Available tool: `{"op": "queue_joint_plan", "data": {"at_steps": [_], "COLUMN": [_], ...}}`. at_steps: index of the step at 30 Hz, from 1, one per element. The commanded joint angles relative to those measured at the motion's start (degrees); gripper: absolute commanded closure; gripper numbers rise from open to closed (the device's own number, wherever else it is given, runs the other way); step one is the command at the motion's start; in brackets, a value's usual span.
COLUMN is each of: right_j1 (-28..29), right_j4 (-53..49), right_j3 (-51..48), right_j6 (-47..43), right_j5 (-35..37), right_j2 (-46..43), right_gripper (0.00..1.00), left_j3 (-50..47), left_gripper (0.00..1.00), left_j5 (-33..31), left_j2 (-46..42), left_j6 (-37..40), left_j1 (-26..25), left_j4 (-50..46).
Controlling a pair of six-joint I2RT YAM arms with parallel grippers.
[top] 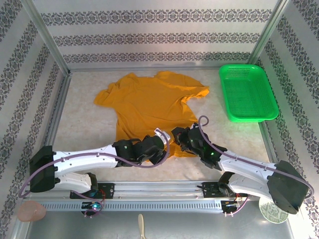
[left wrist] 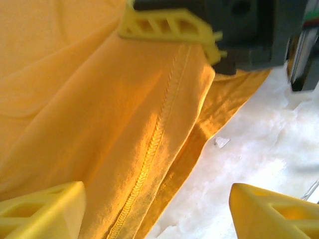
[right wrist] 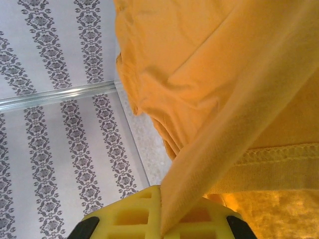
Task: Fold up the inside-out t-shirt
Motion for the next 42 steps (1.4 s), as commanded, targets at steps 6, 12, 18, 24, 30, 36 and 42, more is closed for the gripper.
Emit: {"op": "queue_joint_plan", "data": {"at_steps": [6, 12, 18, 24, 30, 36, 42], "right_j1": [-0.46, -0.47, -0.70, -2.84, 0.89, 17.30, 21.45], "right_j4": [1.02, 0.68, 0.40, -0.60, -10.72, -13.71, -4.99], "right_j3": [0.95, 0.25, -0.62, -5.13, -9.83, -11.79, -6.43], "right_j6": [-1.44, -1.38, -1.12, -2.78, -9.77, -13.42, -17.93], "right_j5": [-1.51, -1.36, -1.76, -3.24, -2.89, 11.65, 14.61], "right_j2": [-1.12, -2.15, -3.25, -8.81, -23.00, -28.16, -13.32], "right_gripper": [1.00, 1.00, 1.00, 0.68, 0.69, 0.83, 0.91], "left_j3": [-1.97, 3.11, 4.95, 12.07, 23.20, 28.72, 34.15], "left_gripper": [0.17, 0.19, 0.64, 1.00, 1.00, 1.00, 1.00], "left_j5": [-12.04, -26.02, -25.12, -11.27, -1.96, 0.83, 2.43], "left_j2": [7.39, 15.13, 15.93, 8.18, 6.16, 7.80, 9.50], "left_j6": [2.58, -2.32, -0.93, 4.31, 5.79, 6.99, 7.77], "left_j1": [-4.04, -3.71, -0.26, 6.60, 11.27, 11.69, 11.70], "left_j4": [10.29, 5.52, 6.37, -0.03, -12.28, -17.53, -21.51]}}
